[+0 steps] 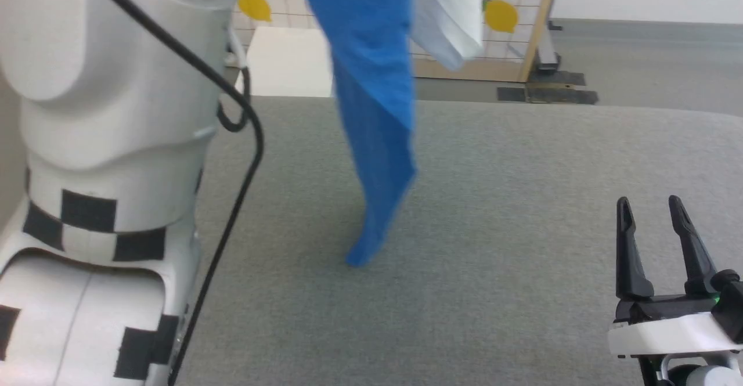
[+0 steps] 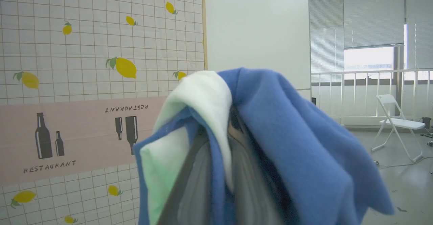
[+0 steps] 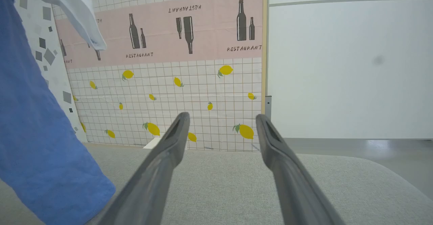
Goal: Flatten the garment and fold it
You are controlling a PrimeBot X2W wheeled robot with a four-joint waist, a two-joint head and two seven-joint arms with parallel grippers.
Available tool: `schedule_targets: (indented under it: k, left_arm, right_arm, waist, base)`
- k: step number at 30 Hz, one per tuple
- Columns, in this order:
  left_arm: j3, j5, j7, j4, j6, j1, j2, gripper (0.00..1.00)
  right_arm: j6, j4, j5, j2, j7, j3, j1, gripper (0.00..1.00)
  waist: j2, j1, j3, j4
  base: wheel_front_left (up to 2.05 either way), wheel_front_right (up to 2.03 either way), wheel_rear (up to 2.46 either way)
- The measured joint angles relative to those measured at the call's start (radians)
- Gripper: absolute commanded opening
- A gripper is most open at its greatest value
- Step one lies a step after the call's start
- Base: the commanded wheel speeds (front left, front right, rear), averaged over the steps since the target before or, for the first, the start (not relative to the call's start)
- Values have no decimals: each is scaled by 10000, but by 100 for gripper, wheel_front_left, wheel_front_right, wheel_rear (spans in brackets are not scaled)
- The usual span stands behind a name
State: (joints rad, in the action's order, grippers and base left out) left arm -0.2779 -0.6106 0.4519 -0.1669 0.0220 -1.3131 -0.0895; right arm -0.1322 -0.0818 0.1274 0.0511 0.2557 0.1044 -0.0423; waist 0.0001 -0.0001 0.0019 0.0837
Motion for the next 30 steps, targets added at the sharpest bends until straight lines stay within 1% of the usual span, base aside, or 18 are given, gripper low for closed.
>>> schedule_targets:
  k: [2,5,10,13,16,18,21,24,25,26,27,28,30]
  left_arm:
    - [-138,-261,15,86,75,100,115,0]
    - [-441,-606,29,330,301,730,251,0]
    - [-1001,-1191,-420,504,959,2840,341,0]
    - [-1528,-1080,-907,311,1104,4237,351,0]
    - [-1925,-955,-1346,-387,1126,5678,330,0]
    - [-1927,-1168,-1586,-1049,1220,6570,337,0]
    - [-2362,-673,-2048,-2121,1145,7166,56,0]
    - [-2537,-497,-2263,-2997,1101,7296,-8,0]
    - [-2598,-493,-2309,-3237,1034,7297,8,10]
    - [-2650,-504,-2351,-3427,963,7296,42,28]
    - [-2702,-510,-2447,-3559,901,7293,71,85]
    - [-2744,-510,-2577,-3672,832,7278,109,100]
    - [-2775,-539,-2888,-3768,746,7245,203,100]
  right_arm:
    - [0,0,0,0,0,63,-5,100]
    - [0,-33,0,0,0,190,-11,100]
    - [0,-125,0,2,0,205,-7,100]
    - [0,-146,0,-2,0,67,32,100]
    - [0,-138,-13,0,2,-59,182,100]
    - [0,-132,-21,4,2,-128,308,100]
    - [0,-94,-48,6,2,-318,458,100]
    - [0,-79,-58,-4,2,-426,575,100]
    - [0,-77,-77,-2,2,-424,635,100]
    - [0,-75,-107,2,2,-416,665,100]
    - [0,-65,-127,2,0,-418,678,100]
    - [0,-52,-127,0,2,-433,683,100]
    - [0,-15,-127,0,0,-428,691,100]
  waist:
    - [0,0,1,-181]
    - [0,0,44,-439]
    - [0,0,318,-763]
    - [0,0,565,-922]
    - [0,0,855,-1113]
    - [0,0,1059,-1229]
    - [0,0,1361,-1385]
    - [0,0,1641,-1512]
    - [0,0,1747,-1549]
    - [0,0,1854,-1578]
    - [0,0,1953,-1597]
    - [0,0,2045,-1607]
    - [0,1,2176,-1594]
  base:
    - [0,0,0]
    - [0,0,0]
    - [0,0,0]
    - [0,0,0]
    - [0,0,0]
    - [0,0,0]
    - [0,0,0]
    - [0,0,0]
    - [0,0,0]
    - [0,0,0]
    - [0,0,0]
    - [0,0,0]
    - [0,0,0]
